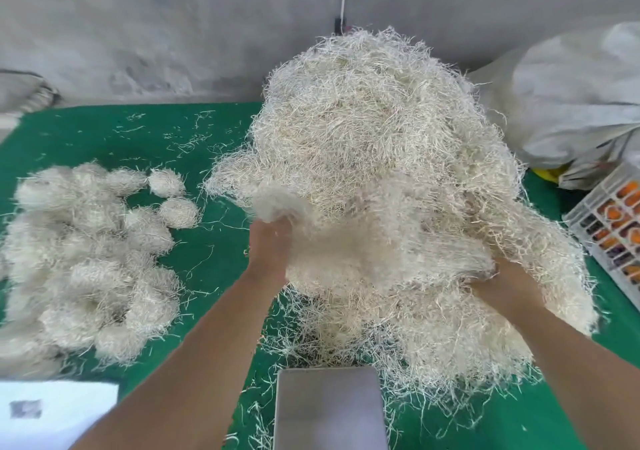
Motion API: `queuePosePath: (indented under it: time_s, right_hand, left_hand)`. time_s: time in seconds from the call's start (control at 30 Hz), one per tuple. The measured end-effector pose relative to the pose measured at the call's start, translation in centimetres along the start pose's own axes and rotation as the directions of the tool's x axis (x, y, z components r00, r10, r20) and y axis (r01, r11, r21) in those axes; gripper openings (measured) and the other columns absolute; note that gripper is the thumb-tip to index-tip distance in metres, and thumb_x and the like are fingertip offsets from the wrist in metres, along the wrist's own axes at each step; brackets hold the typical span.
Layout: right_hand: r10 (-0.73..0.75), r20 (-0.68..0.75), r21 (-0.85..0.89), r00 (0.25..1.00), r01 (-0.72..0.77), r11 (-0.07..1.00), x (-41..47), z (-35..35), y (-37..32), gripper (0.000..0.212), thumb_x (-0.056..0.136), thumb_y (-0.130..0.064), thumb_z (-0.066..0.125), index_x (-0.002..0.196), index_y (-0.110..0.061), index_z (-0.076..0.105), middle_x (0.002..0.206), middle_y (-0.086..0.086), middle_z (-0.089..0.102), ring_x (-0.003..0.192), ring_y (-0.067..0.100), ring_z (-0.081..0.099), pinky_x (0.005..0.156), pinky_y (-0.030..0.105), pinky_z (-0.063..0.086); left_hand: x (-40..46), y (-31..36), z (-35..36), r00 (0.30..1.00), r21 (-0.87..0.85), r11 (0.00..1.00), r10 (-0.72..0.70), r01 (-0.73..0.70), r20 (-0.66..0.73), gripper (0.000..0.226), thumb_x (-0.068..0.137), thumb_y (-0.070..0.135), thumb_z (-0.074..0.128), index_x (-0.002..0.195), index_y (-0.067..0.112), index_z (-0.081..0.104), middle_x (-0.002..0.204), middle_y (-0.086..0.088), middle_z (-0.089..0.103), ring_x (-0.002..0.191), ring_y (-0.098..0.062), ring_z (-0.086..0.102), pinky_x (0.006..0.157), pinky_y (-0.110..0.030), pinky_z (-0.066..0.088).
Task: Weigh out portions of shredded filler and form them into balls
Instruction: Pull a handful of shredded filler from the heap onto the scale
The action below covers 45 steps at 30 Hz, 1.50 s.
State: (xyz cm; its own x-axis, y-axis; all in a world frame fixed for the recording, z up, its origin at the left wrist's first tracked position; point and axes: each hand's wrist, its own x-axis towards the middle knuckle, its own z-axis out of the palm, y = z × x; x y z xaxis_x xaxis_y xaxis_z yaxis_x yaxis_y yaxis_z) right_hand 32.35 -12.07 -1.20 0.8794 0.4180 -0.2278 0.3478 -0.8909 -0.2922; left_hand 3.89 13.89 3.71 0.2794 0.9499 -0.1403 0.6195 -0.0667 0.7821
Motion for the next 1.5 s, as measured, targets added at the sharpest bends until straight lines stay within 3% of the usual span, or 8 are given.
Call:
queuePosePath:
  time_s: [0.13, 0.3, 0.7, 0.87, 0.97, 1.17, 1.37, 1.5]
  right_hand:
    - [-0.037, 0.161, -0.215, 0.986, 0.072, 0.974, -0.3, -1.8, -3.4, 0.066, 0.088, -0.039, 0.077, 0.144, -0.014, 0.053, 0.121, 0.010, 0.066, 0.111, 0.033, 0.063, 0.098, 0.048, 0.055]
    - [-0.306, 0.338, -0.465, 0.890, 0.441, 0.768, -4.7, -5.3, -10.1, 0.067, 0.088, -0.043, 0.073, 0.147, -0.027, 0.046, 0.152, 0.010, 0.050, 0.140, 0.034, 0.046, 0.115, 0.056, 0.042]
    - [-0.437, 0.708, -0.258, 0.555, 0.779, 0.572, -13.1, -6.5, -17.6, 0.147, 0.076, -0.030, 0.088, 0.147, -0.036, -0.041, 0.164, -0.011, -0.033, 0.157, 0.027, -0.016, 0.122, 0.065, 0.013]
    - [-0.397, 0.555, -0.376, 0.731, 0.647, 0.663, -11.3, -11.2, -17.3, 0.130, 0.076, -0.033, 0.089, 0.163, -0.039, -0.008, 0.168, -0.002, 0.026, 0.154, 0.029, 0.026, 0.116, 0.061, 0.034]
    - [-0.278, 0.583, -0.430, 0.764, 0.580, 0.692, -9.9, -12.6, -17.2, 0.084, 0.087, -0.028, 0.083, 0.156, -0.015, 0.038, 0.093, 0.008, 0.079, 0.083, 0.019, 0.076, 0.077, 0.036, 0.064]
    - [-0.404, 0.732, -0.125, 0.548, 0.692, 0.711, -7.9, -13.9, -17.2, 0.087, 0.092, -0.008, 0.073, 0.160, -0.038, 0.029, 0.152, -0.004, 0.055, 0.128, 0.014, 0.062, 0.105, 0.039, 0.055]
    - [-0.679, 0.351, -0.090, 0.645, 0.745, 0.661, -10.7, -3.8, -19.5, 0.122, 0.075, -0.046, 0.087, 0.164, -0.035, 0.004, 0.170, -0.004, 0.017, 0.152, 0.028, 0.027, 0.122, 0.053, 0.034]
    - [-0.625, 0.154, -0.151, 0.766, 0.643, 0.751, -8.1, 0.5, -19.5, 0.070, 0.088, -0.016, 0.076, 0.150, -0.022, 0.044, 0.115, 0.001, 0.065, 0.090, 0.019, 0.068, 0.080, 0.038, 0.063]
  left_hand:
    - [-1.5, -1.7, 0.9, 0.891, 0.280, 0.910, 0.171, -0.307, 0.421, 0.047, 0.098, 0.014, 0.062, 0.144, 0.014, 0.050, 0.102, -0.005, 0.070, 0.059, -0.001, 0.059, 0.047, -0.012, 0.044]
    - [-2.0, -1.3, 0.3, 0.768, 0.516, 0.724, 0.029, -0.457, 0.639, 0.084, 0.089, 0.026, 0.076, 0.159, 0.014, 0.030, 0.133, -0.011, 0.065, 0.110, -0.024, 0.068, 0.097, -0.034, 0.056]
    - [-1.6, 2.8, -3.4, 0.693, 0.487, 0.515, 0.358, -0.706, 0.626, 0.005, 0.099, 0.026, 0.064, 0.098, 0.022, 0.065, 0.077, 0.010, 0.066, 0.074, -0.011, 0.068, 0.079, -0.029, 0.058]
    - [-0.3, 1.7, -5.8, 0.774, 0.523, 0.588, 0.334, -0.617, 0.538, 0.002, 0.100, 0.021, 0.061, 0.102, 0.020, 0.061, 0.082, 0.015, 0.060, 0.078, -0.011, 0.065, 0.080, -0.032, 0.059]
    - [-0.4, 1.0, -5.8, 0.823, 0.538, 0.642, 0.294, -0.546, 0.485, 0.011, 0.101, 0.026, 0.060, 0.108, 0.020, 0.064, 0.086, 0.010, 0.067, 0.082, -0.016, 0.069, 0.088, -0.043, 0.061]
    - [-0.9, 1.3, -4.9, 0.819, 0.512, 0.649, 0.348, -0.562, 0.457, 0.013, 0.101, 0.030, 0.058, 0.107, 0.020, 0.065, 0.088, 0.007, 0.070, 0.078, -0.015, 0.070, 0.082, -0.041, 0.061]
    - [-1.8, 2.4, -4.1, 0.741, 0.208, 0.751, 0.492, -0.627, 0.457, 0.023, 0.095, 0.022, 0.072, 0.116, 0.025, 0.065, 0.095, 0.018, 0.066, 0.090, -0.001, 0.066, 0.073, -0.009, 0.049]
    - [-2.0, 2.7, -4.8, 0.719, 0.167, 0.784, 0.432, -0.598, 0.544, 0.045, 0.091, 0.014, 0.075, 0.133, 0.020, 0.060, 0.114, 0.006, 0.071, 0.100, -0.008, 0.066, 0.085, -0.017, 0.052]
